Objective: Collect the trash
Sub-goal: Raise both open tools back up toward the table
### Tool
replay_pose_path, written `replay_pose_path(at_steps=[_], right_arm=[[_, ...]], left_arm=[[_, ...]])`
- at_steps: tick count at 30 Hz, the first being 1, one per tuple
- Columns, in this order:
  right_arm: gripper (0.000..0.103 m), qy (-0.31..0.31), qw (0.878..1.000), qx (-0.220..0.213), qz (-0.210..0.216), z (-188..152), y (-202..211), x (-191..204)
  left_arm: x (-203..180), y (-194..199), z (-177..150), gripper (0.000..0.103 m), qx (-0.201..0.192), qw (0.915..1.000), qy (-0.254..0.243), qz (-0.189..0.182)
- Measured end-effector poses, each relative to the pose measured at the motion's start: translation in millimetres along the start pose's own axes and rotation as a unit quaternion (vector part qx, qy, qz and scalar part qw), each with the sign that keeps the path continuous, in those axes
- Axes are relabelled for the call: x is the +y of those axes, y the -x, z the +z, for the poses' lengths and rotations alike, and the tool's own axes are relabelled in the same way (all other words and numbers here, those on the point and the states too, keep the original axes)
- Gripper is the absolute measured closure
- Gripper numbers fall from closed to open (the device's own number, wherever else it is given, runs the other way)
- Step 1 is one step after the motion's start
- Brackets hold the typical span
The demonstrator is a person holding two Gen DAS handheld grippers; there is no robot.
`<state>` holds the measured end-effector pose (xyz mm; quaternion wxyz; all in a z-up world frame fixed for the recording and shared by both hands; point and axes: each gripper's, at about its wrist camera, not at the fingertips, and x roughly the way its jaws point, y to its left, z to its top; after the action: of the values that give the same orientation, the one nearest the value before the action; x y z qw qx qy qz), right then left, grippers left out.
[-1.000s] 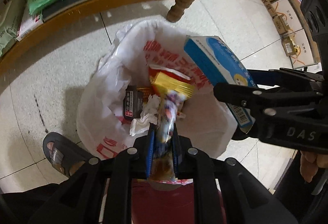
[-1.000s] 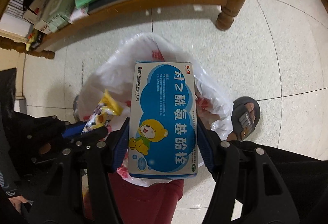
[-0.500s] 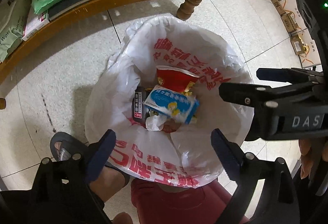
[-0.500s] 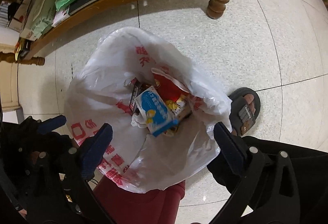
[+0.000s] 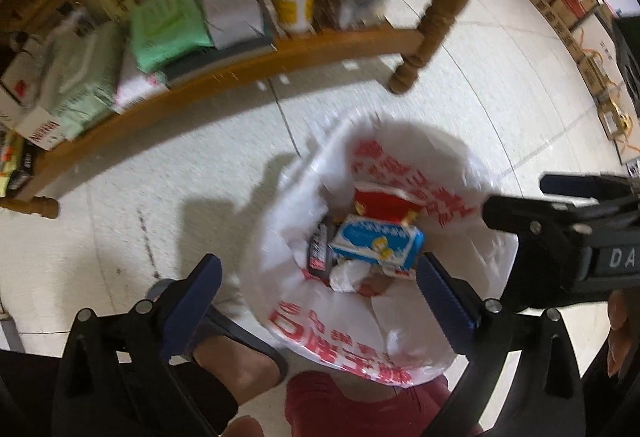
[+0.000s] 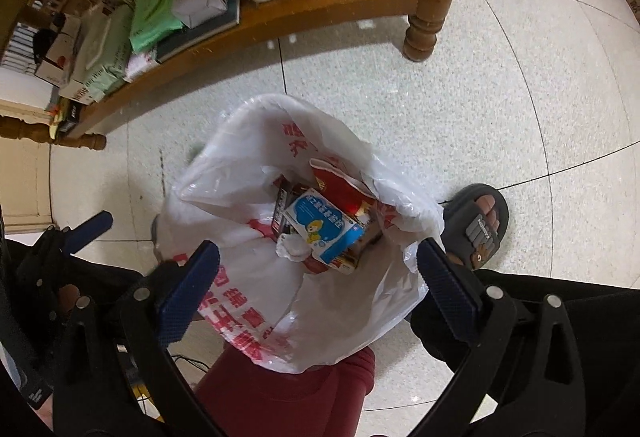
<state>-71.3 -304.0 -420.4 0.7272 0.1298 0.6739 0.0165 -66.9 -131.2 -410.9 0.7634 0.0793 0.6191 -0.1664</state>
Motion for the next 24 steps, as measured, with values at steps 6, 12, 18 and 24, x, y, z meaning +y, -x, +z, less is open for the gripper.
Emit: replay_pose_path(at_steps=[6, 12, 18, 24], right_arm=[[0.007, 0.009, 0.999, -0.035, 0.009, 6, 38, 6], [0.007, 0.034, 0.997, -0.073, 0.016, 12, 87, 21], [0.007, 0.055, 0.993, -0.105, 0.025, 16, 131, 34], [0.007, 0.073, 0.986, -0.147, 0.030, 20, 175, 46]], left_arm=[[14, 34, 13, 0.008, -0.038, 0.9986, 0.029, 0.025], [19, 66, 23, 0.008, -0.070, 0.9960, 0.037, 0.041], [24, 100, 31, 0.008, -0.098, 0.9927, 0.052, 0.048], [40, 139, 42, 0.008, -0.133, 0.9865, 0.079, 0.054]])
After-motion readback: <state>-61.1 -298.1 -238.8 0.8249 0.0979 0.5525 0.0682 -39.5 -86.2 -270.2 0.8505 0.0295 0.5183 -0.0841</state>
